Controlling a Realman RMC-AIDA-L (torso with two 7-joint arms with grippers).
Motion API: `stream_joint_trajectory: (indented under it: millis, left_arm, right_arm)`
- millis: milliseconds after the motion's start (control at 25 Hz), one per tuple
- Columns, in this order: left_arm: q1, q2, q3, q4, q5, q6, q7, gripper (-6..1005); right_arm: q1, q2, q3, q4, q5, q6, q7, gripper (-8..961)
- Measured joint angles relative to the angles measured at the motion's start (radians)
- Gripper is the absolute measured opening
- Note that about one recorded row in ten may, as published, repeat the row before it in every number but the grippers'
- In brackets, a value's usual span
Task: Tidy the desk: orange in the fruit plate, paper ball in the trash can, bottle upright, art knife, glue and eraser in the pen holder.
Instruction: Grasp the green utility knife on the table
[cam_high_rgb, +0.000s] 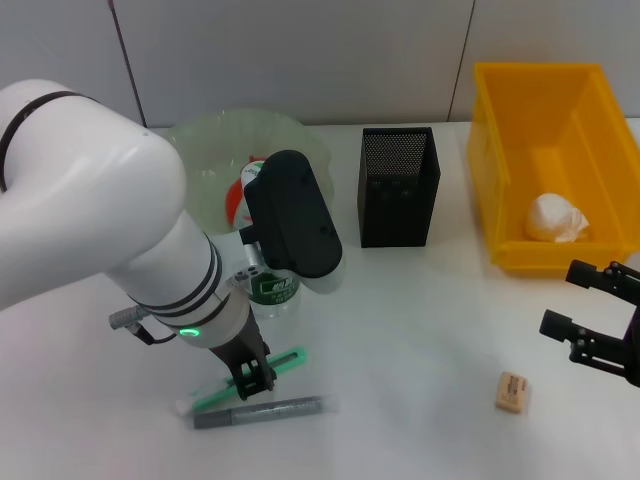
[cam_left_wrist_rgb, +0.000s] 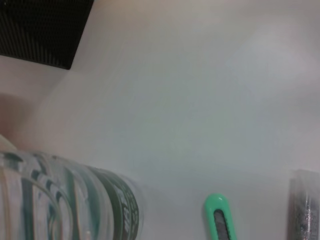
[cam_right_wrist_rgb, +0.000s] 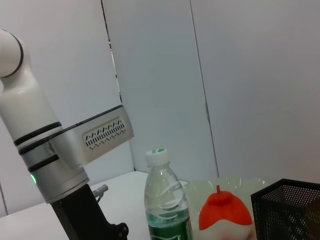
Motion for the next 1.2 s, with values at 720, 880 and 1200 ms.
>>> stream_joint_trajectory:
  millis: [720,880,1200]
  left_arm:
    - [-0.002,0.000,-0.008,-0.024,0.000,0.011,0.001,249]
    - [-0.002,0.000,-0.008,-0.027,0.000,0.011,0.001,248]
    - [-0.002,0.000,-0.009,-0.034,0.005,0.007,0.001,246]
  right_arm:
    - [0.001,-0.002,-0.003,0.000,-0.001,0.000,0.007,760]
    - [0.001,-0.002,-0.004,0.000,-0.001,0.000,0.007,759]
    - [0.001,-0.002,-0.005,0.000,-0.002,0.000,0.008,759]
